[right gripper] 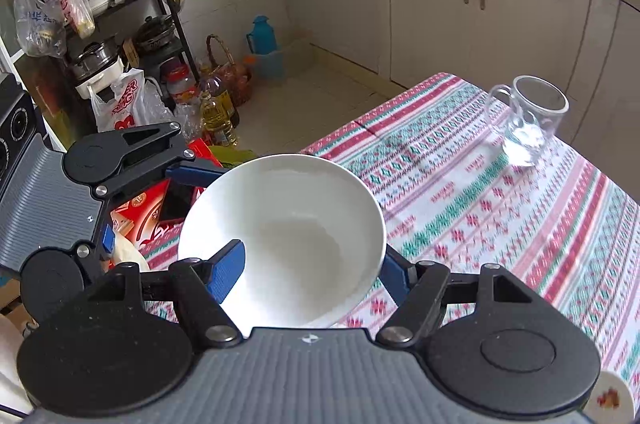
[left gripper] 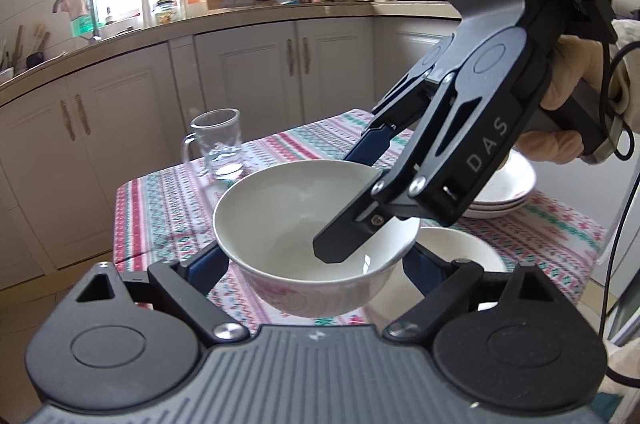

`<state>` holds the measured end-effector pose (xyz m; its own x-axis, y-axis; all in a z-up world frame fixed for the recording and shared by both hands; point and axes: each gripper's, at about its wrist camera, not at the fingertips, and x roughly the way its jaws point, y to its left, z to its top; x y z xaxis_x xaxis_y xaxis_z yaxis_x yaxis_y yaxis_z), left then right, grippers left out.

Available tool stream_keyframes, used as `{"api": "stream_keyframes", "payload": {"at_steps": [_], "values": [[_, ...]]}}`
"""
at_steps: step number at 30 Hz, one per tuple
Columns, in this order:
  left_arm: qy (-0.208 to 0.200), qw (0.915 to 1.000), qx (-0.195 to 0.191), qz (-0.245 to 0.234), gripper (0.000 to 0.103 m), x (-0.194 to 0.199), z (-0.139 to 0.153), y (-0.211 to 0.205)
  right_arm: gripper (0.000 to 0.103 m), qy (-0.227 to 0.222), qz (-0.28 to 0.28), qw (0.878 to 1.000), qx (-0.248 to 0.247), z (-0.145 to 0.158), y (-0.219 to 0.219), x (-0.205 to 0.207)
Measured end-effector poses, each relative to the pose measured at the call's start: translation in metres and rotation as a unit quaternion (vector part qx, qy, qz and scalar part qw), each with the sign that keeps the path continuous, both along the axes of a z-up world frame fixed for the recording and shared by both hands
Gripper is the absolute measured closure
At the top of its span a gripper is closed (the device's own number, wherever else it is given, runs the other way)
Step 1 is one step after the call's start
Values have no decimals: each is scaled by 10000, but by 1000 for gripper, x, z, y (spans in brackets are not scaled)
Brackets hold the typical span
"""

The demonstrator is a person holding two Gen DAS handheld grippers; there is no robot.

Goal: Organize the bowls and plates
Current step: 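Lift the pink-flowered bowl with the right gripper and carry it to the bowls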

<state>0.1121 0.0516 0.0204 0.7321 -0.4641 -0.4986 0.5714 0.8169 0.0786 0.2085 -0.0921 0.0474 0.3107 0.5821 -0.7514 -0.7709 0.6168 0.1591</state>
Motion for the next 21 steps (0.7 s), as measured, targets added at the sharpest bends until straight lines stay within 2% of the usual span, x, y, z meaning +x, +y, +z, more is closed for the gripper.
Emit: {"api": "stream_keyframes", "payload": {"at_steps": [9, 21], "values": [[67, 9996, -80, -276, 10, -16, -1, -24, 26, -116, -254, 9996, -15, 5, -30, -32], [312, 9985, -181, -418, 10, -32, -13, -44, 26, -84, -481, 9988, -77, -7, -60, -60]]}}
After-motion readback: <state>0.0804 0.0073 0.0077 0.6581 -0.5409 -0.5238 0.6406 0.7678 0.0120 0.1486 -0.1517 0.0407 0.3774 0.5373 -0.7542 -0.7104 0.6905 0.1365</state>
